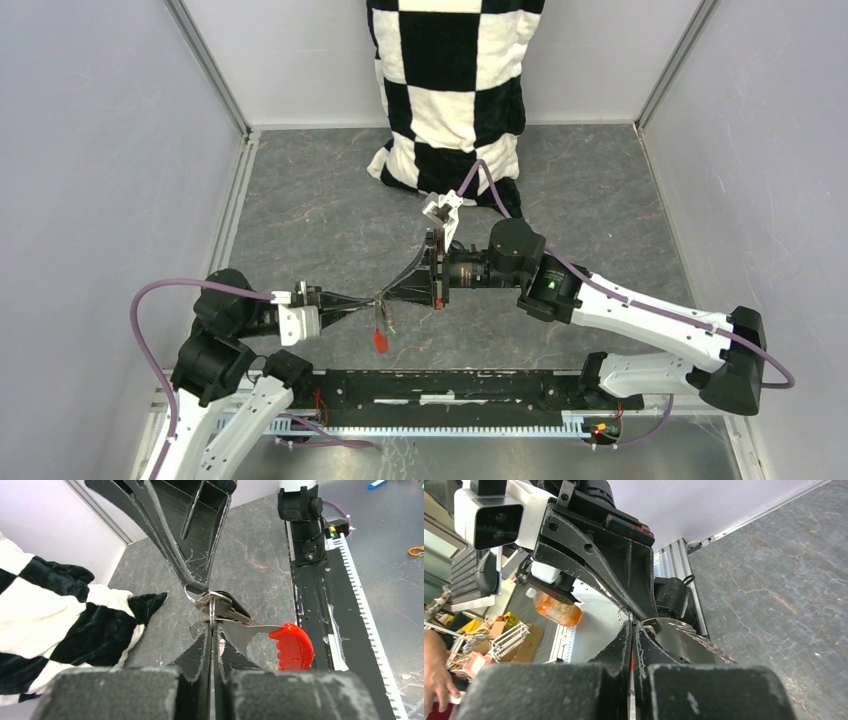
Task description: Put the keys on the keyring
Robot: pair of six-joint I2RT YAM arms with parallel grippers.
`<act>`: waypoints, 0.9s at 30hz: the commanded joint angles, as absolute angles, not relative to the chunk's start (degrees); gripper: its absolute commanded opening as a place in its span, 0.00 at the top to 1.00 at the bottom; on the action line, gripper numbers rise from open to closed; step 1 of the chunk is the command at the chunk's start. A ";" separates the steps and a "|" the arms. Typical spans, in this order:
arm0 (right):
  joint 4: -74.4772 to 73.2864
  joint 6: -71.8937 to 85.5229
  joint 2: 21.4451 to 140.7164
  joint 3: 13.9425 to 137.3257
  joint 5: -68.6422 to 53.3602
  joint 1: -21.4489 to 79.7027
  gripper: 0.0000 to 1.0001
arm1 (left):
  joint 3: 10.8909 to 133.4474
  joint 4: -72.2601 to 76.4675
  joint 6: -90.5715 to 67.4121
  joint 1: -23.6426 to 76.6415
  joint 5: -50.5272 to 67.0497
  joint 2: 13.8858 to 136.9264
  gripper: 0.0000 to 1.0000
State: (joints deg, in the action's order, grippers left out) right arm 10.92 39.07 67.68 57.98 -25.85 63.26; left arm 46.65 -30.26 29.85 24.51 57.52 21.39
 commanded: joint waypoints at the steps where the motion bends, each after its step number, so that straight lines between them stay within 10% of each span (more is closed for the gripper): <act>1: 6.07 34.84 65.13 61.51 -22.59 63.28 0.99 | 48.41 -28.83 32.26 24.47 56.20 22.25 0.98; 27: 9.40 36.93 66.61 59.55 -25.83 63.42 0.99 | 47.30 -21.73 23.38 24.47 51.50 22.26 0.98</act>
State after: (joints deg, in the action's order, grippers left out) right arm 5.80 36.07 65.98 58.70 -24.49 63.26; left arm 46.65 -24.91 24.60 24.51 52.51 22.31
